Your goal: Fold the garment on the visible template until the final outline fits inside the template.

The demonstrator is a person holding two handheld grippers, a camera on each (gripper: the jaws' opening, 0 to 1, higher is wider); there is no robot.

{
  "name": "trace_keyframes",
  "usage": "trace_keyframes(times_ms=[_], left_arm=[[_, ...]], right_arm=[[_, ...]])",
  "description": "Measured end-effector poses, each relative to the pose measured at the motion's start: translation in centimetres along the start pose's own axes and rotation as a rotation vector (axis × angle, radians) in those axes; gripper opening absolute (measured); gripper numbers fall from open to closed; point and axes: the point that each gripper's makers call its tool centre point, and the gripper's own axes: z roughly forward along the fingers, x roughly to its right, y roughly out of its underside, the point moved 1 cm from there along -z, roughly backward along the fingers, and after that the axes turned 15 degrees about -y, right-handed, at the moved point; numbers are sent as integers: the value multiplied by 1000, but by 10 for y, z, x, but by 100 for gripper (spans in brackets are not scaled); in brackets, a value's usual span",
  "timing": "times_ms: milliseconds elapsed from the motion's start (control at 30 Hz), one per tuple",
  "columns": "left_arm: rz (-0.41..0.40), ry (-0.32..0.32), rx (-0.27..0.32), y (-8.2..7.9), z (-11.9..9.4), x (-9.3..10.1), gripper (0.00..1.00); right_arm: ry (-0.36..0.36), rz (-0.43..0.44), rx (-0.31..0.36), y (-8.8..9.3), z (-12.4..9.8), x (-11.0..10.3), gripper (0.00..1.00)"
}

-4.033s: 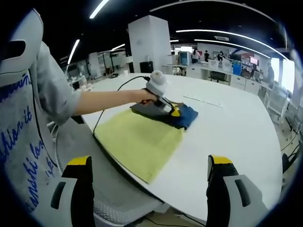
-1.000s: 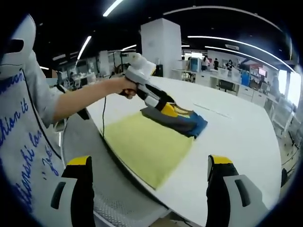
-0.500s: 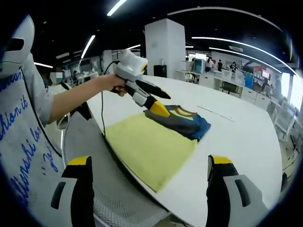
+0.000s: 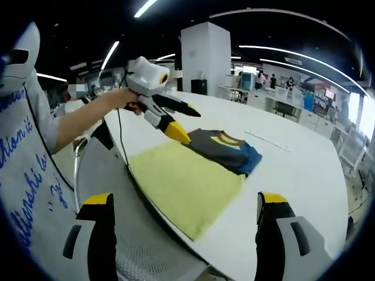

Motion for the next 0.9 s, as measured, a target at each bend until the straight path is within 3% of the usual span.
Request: trace_keyframes(times_ms=[567,900], left_arm=[[34,25,31,-2,-36,-15,96],[54,30,15,8,-47,-27,100]], right_arm=[[57,20,11,-15,12,2,100],[67,39,10,-17,22,-4,100]])
